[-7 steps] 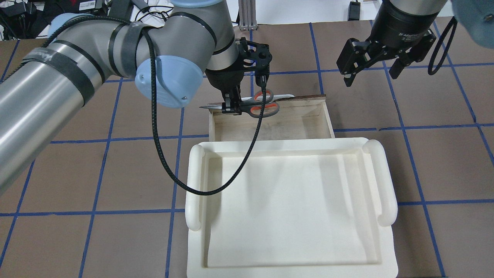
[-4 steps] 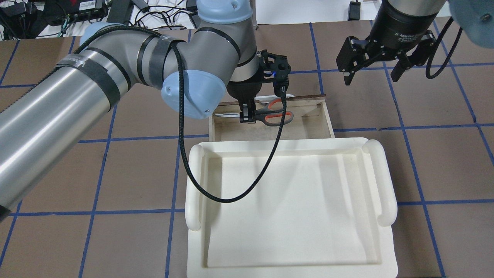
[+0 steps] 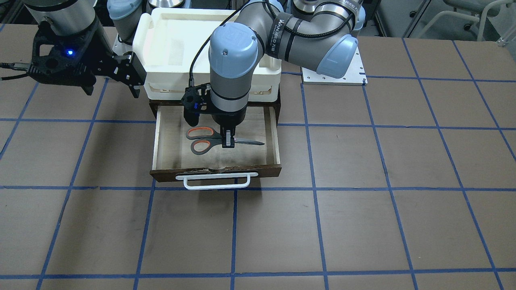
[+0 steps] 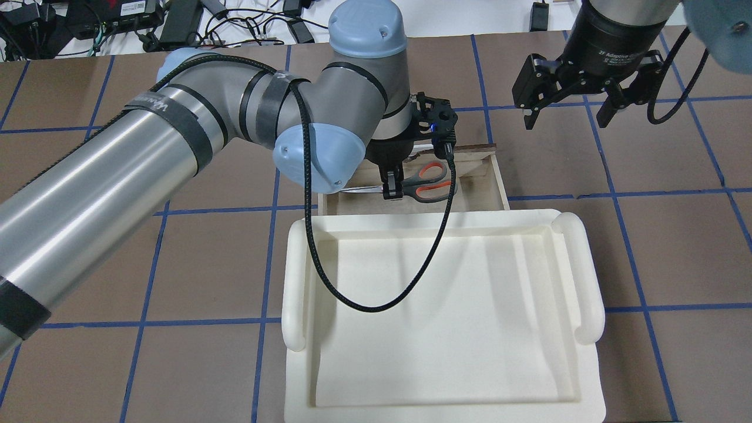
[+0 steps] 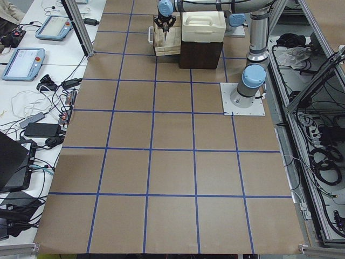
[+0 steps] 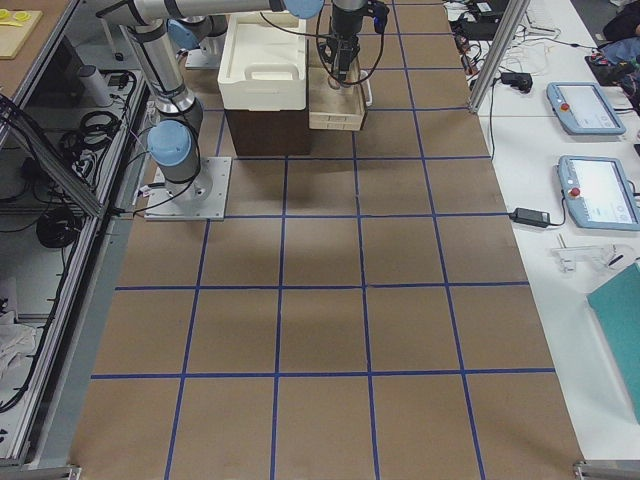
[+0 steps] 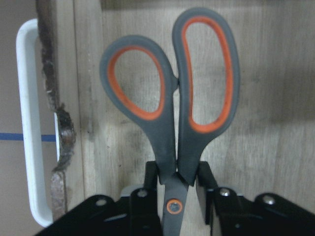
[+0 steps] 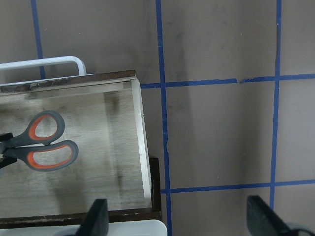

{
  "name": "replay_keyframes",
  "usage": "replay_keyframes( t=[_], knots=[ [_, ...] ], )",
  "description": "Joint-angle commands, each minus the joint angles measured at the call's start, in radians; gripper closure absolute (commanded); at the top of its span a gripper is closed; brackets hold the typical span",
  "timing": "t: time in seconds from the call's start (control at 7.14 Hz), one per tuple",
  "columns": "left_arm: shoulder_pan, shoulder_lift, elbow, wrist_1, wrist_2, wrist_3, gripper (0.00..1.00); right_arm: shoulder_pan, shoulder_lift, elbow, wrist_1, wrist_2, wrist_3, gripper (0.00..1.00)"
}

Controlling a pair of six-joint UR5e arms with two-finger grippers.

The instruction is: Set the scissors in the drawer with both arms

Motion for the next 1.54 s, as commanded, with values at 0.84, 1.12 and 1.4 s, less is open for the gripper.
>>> replay_keyframes(
  t=[0.84,1.12,1.4],
  knots=[
    [-0.038,-0.036,-0.060,0.065,0.006,-0.028,0.90,0.000,0.001,0.000,-0.007,0.002,0.004,0.00],
    [-0.040,-0.025,-0.061,0.065,0.006,-0.032,0.33,0.000,0.001,0.000,-0.007,0.002,0.004,0.00],
    [-0.038,-0.010,-0.061,0.065,0.004,-0.025,0.03,0.000,0.001,0.000,-0.007,0.003,0.003,0.00]
  ],
)
